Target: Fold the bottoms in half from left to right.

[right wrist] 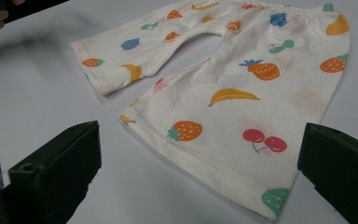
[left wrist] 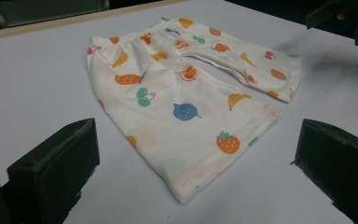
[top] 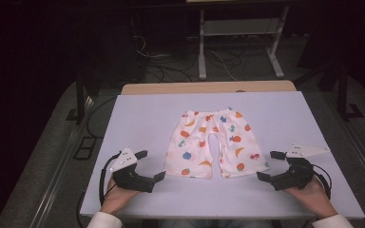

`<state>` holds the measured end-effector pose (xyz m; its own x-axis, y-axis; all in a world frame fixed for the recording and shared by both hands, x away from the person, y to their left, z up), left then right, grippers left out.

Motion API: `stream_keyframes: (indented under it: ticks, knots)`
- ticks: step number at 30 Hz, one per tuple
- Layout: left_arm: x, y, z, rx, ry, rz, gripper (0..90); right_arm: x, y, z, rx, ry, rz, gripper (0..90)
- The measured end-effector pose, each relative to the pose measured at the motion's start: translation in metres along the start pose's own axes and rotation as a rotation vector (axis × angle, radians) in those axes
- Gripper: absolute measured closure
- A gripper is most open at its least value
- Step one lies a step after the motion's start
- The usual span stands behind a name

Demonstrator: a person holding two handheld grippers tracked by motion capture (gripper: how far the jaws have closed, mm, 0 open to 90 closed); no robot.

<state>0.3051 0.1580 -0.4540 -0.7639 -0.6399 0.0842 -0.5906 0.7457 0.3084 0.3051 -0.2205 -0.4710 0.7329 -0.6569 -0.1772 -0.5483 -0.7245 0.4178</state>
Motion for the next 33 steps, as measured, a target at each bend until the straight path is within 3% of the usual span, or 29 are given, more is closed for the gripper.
stream_keyframes:
  ticks: [33]
  knots:
    - [0.0019,-0.0027,0.0027,-0.018,-0.002,0.001,0.0,-0.0031,-0.0076,-0.0068,-0.011,0.021,0.010,0.0]
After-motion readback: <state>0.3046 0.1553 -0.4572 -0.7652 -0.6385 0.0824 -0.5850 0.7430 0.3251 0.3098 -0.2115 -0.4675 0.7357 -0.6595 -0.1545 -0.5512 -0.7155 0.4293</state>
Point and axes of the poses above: each handheld gripper's, and its own axes: y roughly backward along the jaws, z roughly out of its underside, x roughly to its right, the point moved 8 cm from there along -y, roughly forward along the jaws, and after that the axes turned 7 degrees about x, right-handed, at the moved point
